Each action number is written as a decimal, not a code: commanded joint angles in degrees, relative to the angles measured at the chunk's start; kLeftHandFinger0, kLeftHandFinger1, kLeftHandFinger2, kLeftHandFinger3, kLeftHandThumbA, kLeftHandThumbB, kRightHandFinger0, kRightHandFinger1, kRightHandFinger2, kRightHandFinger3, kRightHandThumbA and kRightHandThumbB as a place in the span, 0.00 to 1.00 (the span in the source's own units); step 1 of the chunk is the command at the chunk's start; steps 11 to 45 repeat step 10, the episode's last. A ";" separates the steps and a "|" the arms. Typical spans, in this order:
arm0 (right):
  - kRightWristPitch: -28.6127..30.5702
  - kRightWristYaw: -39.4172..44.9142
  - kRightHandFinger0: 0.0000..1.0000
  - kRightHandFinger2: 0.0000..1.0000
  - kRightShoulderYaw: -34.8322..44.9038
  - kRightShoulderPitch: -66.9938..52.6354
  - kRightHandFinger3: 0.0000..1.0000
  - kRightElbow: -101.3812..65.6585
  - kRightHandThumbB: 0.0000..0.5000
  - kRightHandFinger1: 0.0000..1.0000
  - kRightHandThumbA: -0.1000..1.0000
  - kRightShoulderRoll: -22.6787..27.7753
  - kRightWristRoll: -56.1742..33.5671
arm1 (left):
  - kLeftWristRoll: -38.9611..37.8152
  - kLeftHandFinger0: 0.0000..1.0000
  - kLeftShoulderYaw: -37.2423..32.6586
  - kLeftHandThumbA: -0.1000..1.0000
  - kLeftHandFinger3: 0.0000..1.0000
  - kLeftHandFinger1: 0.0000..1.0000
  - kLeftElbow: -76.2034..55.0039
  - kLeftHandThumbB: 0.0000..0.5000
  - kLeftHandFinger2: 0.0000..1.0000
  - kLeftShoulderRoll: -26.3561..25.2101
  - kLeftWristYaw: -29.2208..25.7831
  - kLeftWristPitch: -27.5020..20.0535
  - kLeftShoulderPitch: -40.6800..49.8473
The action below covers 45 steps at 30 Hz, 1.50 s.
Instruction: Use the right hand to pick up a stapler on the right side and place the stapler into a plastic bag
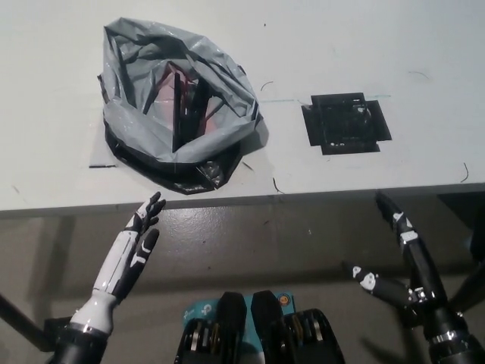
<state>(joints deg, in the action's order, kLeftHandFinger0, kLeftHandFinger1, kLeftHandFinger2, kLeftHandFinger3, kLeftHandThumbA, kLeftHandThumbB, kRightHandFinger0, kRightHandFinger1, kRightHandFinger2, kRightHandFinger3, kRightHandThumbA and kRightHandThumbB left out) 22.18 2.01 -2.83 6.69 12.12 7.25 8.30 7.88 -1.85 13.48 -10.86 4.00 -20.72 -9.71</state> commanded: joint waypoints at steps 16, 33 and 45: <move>3.75 -0.66 1.00 1.00 -1.30 -1.56 1.00 -1.18 0.47 1.00 0.75 -0.49 0.97 | 0.95 1.00 0.32 1.00 1.00 1.00 -2.58 0.64 1.00 -0.34 -1.11 -1.78 1.91; 3.75 -0.66 1.00 1.00 -1.30 -1.56 1.00 -1.18 0.47 1.00 0.75 -0.49 0.97 | 0.95 1.00 0.32 1.00 1.00 1.00 -2.58 0.64 1.00 -0.34 -1.11 -1.78 1.91; 3.75 -0.66 1.00 1.00 -1.30 -1.56 1.00 -1.18 0.47 1.00 0.75 -0.49 0.97 | 0.95 1.00 0.32 1.00 1.00 1.00 -2.58 0.64 1.00 -0.34 -1.11 -1.78 1.91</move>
